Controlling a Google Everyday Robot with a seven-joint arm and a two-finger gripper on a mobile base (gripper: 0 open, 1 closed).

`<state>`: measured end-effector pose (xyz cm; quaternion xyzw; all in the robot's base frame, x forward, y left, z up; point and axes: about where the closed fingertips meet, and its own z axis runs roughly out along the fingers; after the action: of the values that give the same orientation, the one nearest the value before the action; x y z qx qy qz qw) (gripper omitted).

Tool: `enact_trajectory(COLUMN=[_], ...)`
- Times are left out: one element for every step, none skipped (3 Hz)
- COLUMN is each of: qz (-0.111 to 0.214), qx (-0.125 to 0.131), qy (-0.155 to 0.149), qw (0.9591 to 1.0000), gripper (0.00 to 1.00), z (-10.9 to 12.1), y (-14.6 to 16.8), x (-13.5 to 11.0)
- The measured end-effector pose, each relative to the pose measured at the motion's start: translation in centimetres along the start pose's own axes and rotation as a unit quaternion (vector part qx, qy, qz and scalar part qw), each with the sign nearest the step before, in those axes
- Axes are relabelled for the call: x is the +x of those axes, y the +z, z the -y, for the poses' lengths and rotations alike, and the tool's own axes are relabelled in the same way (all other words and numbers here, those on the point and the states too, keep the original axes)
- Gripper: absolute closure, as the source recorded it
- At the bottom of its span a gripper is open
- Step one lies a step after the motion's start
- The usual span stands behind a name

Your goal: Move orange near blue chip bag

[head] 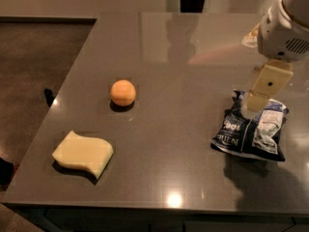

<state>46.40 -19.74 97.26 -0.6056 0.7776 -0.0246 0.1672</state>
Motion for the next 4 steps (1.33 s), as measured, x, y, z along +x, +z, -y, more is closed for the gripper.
enact_trajectory(qz=[0.008, 0.029, 0.056, 0.07], qx=[-0.012, -0.034, -0.061, -0.086], qy=[-0.004, -0.007, -0.019, -0.038], qw=[0.9999, 0.999, 0.9964, 0.9932], gripper=[0.0, 0.0, 0.0, 0.0], z=[2.0, 4.1, 4.8, 4.5], y=[2.1, 4.9, 7.8, 10.5], x=[-2.7, -6.2, -10.4, -14.2])
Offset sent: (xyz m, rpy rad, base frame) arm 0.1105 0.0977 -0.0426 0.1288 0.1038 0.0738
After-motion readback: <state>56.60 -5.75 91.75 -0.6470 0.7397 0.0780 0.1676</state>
